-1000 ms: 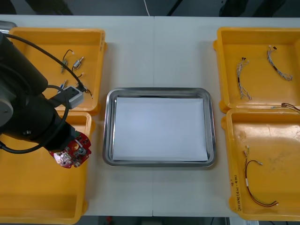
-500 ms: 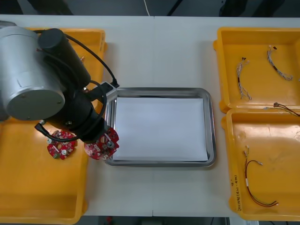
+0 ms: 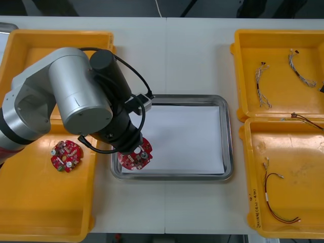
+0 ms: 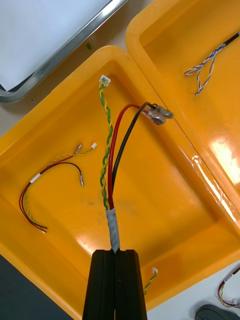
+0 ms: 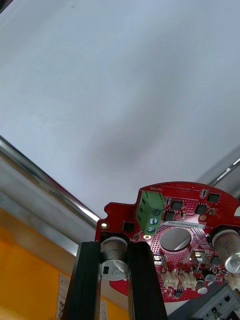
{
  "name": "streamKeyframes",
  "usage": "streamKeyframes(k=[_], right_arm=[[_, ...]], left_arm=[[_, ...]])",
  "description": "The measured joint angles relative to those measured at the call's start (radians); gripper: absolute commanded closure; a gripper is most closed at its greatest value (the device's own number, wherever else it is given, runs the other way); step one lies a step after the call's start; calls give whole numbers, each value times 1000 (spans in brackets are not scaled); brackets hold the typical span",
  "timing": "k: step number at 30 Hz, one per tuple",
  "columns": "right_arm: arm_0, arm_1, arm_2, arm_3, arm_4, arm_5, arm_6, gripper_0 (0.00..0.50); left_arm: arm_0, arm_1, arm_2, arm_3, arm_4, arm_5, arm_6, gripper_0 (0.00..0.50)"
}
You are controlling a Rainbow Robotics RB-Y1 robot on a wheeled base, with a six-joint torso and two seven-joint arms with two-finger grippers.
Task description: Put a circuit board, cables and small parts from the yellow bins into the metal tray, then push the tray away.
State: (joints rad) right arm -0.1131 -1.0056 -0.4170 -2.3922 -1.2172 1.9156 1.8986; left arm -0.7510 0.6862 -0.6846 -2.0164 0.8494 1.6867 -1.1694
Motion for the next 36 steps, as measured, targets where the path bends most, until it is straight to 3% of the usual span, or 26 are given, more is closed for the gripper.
streamKeyframes(k=[18,25,26,27,30,31,36], right_arm=[[-12,0,15,-9,-1,0,0,500],[-26,0,24,-10,-3,0,0,500],[-28,0,27,-10,-3,0,0,500],[-30,0,30,-10,-4,0,0,500],[-38,0,39,-10,-7,0,0,500],[-41,0,41,-10,-9,0,0,500],[-50,0,47,-10,-17,0,0,500]], left_arm=[[-15,-8,-148,143,-65,-176,0,498],[-20,-8,-160,155,-73,-187,0,495],[-20,-8,-160,155,-73,-188,0,472],[-20,-8,-160,155,-74,-188,0,348],[-20,-8,-160,156,-76,-194,0,78],[-20,-8,-160,156,-76,-196,0,14],[-20,-8,-160,156,-76,-199,1,0]])
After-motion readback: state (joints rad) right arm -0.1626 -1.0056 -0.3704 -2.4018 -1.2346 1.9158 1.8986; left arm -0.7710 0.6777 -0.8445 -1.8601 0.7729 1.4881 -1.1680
